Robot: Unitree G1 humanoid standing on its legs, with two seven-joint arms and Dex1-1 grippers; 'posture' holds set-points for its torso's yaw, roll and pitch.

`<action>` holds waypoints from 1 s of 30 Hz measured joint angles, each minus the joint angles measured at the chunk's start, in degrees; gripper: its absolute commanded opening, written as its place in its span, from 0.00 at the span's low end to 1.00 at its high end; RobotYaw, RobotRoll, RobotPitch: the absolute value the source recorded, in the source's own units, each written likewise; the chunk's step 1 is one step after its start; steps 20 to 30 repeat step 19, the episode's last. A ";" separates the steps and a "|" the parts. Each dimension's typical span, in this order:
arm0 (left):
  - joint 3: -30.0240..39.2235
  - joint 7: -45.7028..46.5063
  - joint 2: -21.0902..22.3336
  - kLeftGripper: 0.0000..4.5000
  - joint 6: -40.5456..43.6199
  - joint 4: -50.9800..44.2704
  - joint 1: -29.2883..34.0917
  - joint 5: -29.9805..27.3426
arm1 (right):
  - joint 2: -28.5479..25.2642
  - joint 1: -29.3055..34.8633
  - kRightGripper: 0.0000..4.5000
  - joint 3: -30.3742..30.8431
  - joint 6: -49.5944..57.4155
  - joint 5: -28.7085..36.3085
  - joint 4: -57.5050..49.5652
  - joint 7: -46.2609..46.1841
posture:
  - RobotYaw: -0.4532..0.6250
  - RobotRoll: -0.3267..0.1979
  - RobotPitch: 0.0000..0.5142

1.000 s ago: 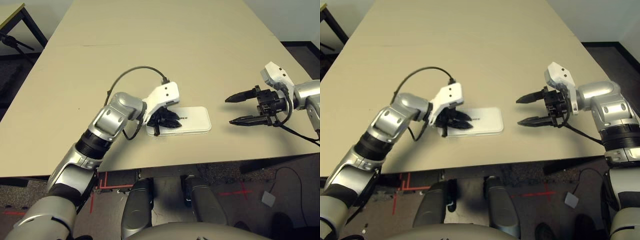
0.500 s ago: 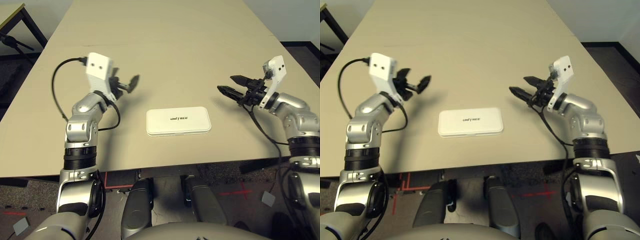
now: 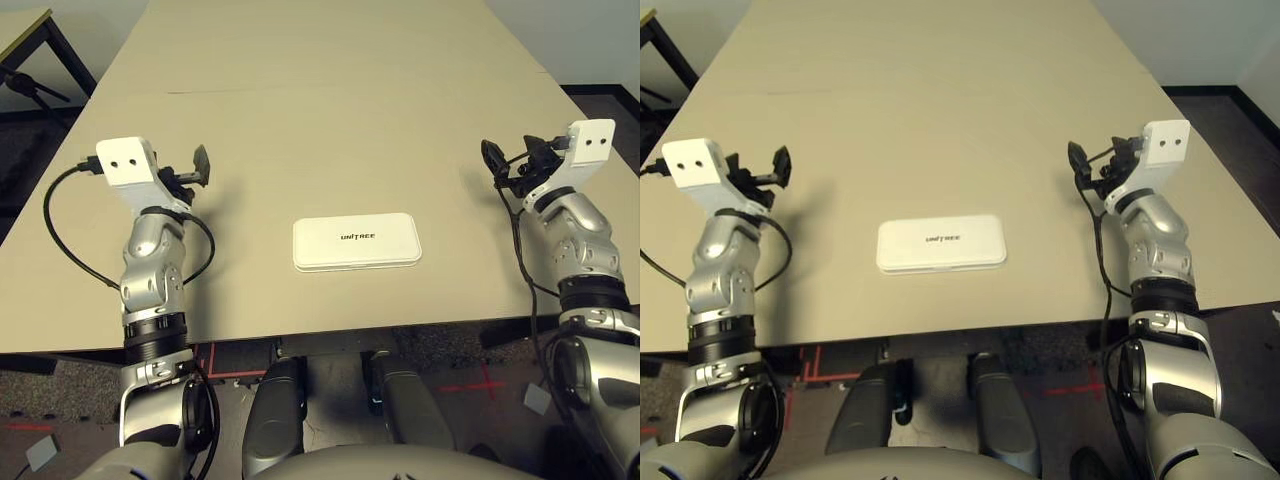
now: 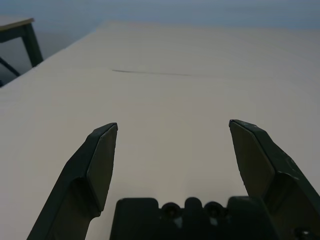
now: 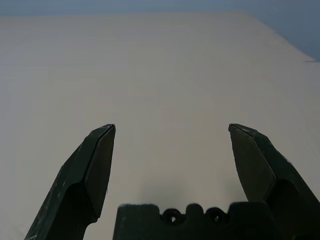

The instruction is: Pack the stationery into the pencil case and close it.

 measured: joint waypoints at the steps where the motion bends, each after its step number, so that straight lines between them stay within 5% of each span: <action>1: 0.06 0.33 -0.15 1.00 -0.35 -0.01 0.28 -0.08 | -0.29 -0.76 1.00 -0.01 -0.20 -0.01 0.73 0.11 | 0.41 0.62 0.22; 11: -0.65 1.98 -0.72 1.00 -3.90 0.10 2.28 0.13 | -0.87 -3.69 1.00 -0.04 -2.04 -0.13 4.84 1.20 | 0.39 0.62 0.24; 30: -0.38 3.99 0.06 1.00 -5.25 0.54 2.53 0.18 | -0.13 0.80 1.00 0.03 -1.28 -0.11 1.88 1.80 | 0.40 0.62 0.26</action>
